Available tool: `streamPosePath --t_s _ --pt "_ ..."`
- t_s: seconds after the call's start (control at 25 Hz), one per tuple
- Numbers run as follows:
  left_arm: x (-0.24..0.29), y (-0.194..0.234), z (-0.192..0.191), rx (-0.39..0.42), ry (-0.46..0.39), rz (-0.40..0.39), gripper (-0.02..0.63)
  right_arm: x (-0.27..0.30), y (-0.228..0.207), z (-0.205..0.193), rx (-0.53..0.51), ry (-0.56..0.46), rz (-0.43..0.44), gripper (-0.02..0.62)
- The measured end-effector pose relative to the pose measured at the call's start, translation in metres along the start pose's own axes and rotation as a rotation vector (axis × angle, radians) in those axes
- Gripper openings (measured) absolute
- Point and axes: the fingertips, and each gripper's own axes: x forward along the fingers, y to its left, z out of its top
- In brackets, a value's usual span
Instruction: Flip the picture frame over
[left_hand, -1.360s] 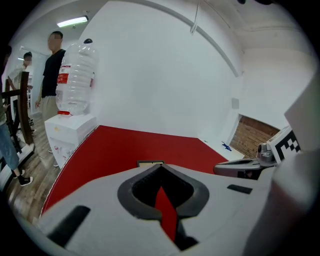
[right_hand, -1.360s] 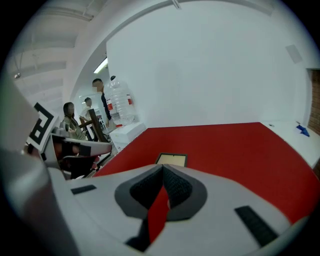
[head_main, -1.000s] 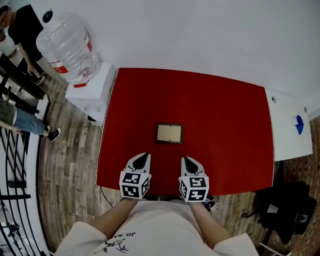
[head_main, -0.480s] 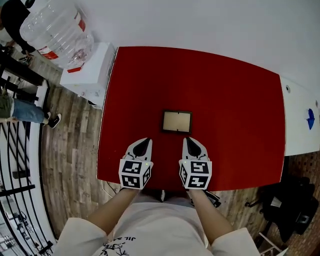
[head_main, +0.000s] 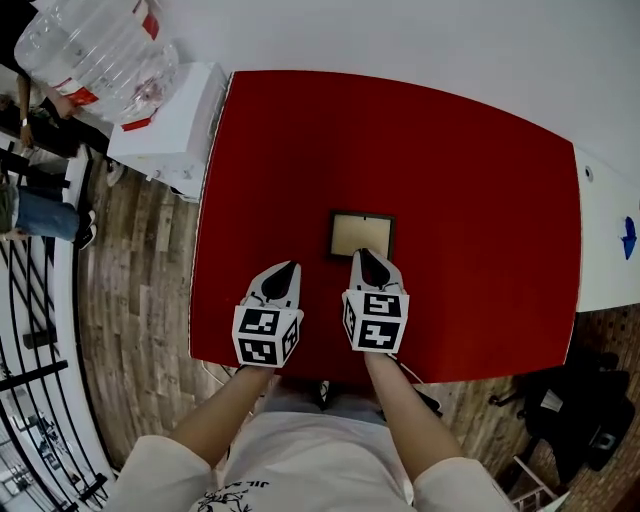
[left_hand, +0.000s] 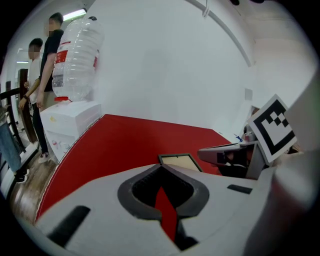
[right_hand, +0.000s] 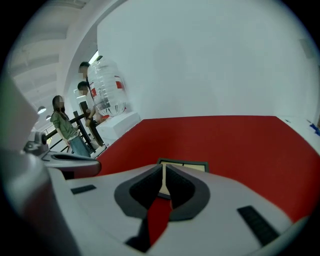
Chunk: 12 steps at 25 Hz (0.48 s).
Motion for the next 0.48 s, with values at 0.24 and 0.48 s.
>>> streamPosePath --t_s 0.24,0.48 --pt "0.001 0.010 -0.009 -0.024 0.012 0.005 0.006 0.043 0.016 -0.006 0.007 0.060 -0.009 0.051" --pt "-0.003 0.022 -0.023 -0.046 0.031 0.012 0.006 0.071 0.027 -0.022 0.031 0.140 -0.036 0.095"
